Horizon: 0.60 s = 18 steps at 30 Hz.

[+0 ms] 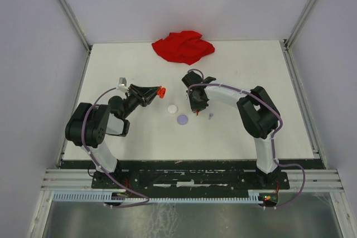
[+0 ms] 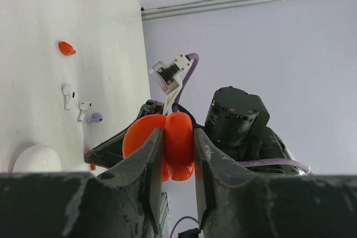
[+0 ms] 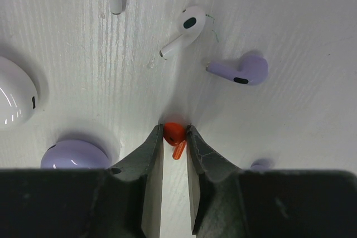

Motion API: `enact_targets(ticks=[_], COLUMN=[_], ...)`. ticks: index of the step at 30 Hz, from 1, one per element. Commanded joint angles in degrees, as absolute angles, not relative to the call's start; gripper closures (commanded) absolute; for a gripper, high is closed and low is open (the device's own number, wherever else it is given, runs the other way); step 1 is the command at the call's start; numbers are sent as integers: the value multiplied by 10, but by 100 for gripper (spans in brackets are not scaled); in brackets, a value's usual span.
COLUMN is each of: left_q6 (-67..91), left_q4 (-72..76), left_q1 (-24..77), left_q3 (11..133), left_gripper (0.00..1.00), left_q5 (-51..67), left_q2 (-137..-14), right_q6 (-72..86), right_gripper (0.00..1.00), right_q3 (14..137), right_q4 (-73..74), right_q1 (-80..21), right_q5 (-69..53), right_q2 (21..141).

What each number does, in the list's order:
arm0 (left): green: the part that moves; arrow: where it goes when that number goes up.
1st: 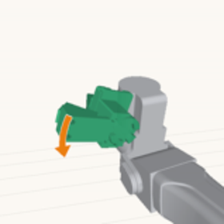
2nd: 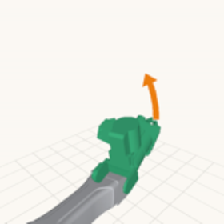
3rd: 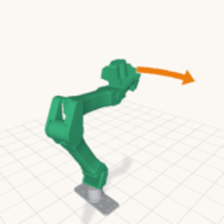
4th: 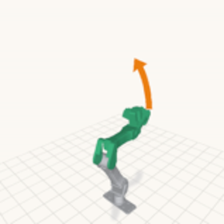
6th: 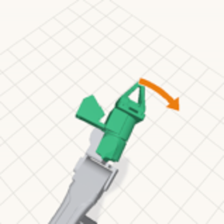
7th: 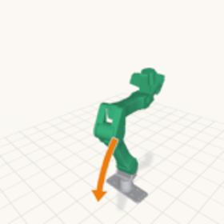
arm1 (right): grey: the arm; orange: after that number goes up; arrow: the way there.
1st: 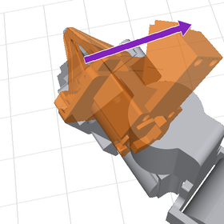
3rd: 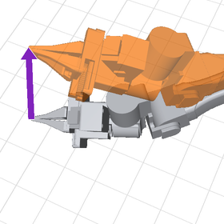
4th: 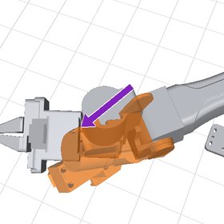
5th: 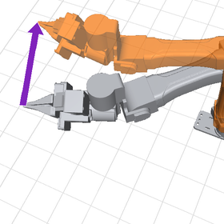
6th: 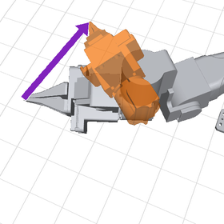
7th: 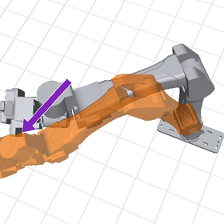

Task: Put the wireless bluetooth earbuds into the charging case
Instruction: Pick up the earbud from the center of the board.

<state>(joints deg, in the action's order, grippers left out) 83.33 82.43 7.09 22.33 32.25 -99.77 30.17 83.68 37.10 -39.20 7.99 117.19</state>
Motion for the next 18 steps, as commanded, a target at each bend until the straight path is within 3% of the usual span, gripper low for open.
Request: enact_targets(ticks=[1,18], left_q6=[862,879], left_q4=[865,810], left_q1=[68,75], left_q3=[222,256], left_gripper=[97,97], left_q5=[337,377], left_q2=[-999,-964], right_q6=[294,134], right_gripper=[82,99], right_q3=[847,740], right_q4=[372,154], right_q1=[-391,-391], right_q5=[92,94], right_q2=[1178,986])
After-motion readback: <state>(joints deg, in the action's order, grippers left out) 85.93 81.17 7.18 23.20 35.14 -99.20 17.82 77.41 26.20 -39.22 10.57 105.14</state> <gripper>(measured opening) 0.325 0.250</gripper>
